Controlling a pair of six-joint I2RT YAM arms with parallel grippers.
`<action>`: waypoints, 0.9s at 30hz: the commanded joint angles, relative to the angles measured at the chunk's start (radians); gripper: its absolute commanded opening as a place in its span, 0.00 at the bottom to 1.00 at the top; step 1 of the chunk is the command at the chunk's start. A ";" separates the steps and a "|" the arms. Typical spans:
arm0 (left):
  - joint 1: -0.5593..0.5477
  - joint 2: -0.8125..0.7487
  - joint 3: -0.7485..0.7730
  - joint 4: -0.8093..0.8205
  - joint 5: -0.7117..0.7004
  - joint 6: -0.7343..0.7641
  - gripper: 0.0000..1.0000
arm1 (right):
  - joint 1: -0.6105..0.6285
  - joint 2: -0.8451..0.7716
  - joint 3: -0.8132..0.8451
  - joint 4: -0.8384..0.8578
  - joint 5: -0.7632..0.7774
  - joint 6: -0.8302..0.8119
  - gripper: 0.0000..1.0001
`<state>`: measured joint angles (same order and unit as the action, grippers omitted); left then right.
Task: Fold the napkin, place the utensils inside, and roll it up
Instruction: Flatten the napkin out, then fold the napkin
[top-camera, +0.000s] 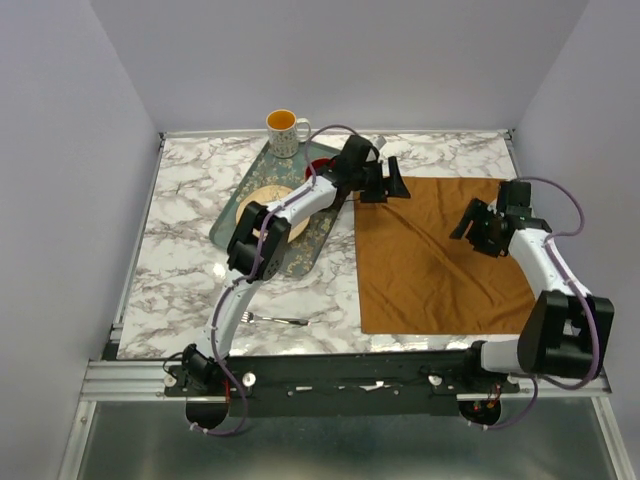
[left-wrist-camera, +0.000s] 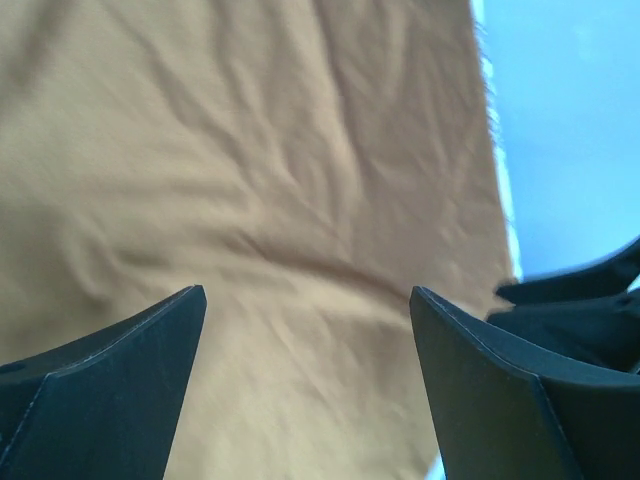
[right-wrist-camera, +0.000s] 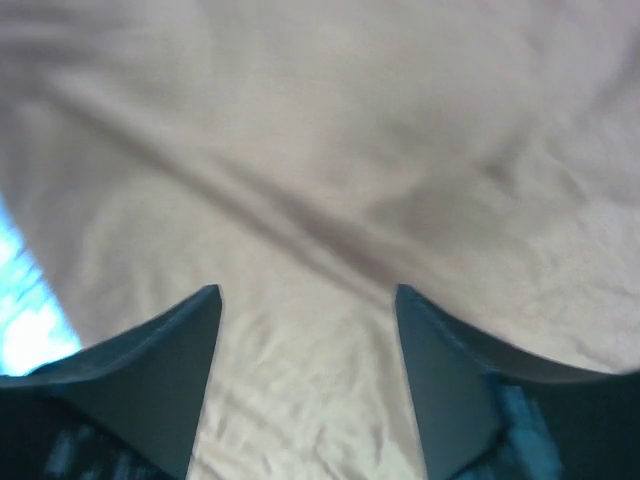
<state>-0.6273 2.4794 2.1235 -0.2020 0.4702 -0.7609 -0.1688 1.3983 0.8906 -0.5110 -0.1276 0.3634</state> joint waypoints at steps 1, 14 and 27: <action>-0.026 -0.340 -0.190 0.053 0.012 -0.026 0.92 | 0.167 -0.156 0.050 -0.099 0.026 -0.092 0.81; 0.080 -0.951 -0.702 -0.093 -0.110 0.120 0.92 | 1.026 -0.177 -0.150 -0.147 0.111 0.150 0.66; 0.135 -1.175 -0.950 -0.080 -0.093 0.146 0.92 | 1.213 0.062 -0.088 0.011 0.155 0.171 0.42</action>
<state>-0.4988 1.3727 1.2064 -0.2844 0.3779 -0.6418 1.0206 1.4300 0.7502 -0.5598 -0.0254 0.5331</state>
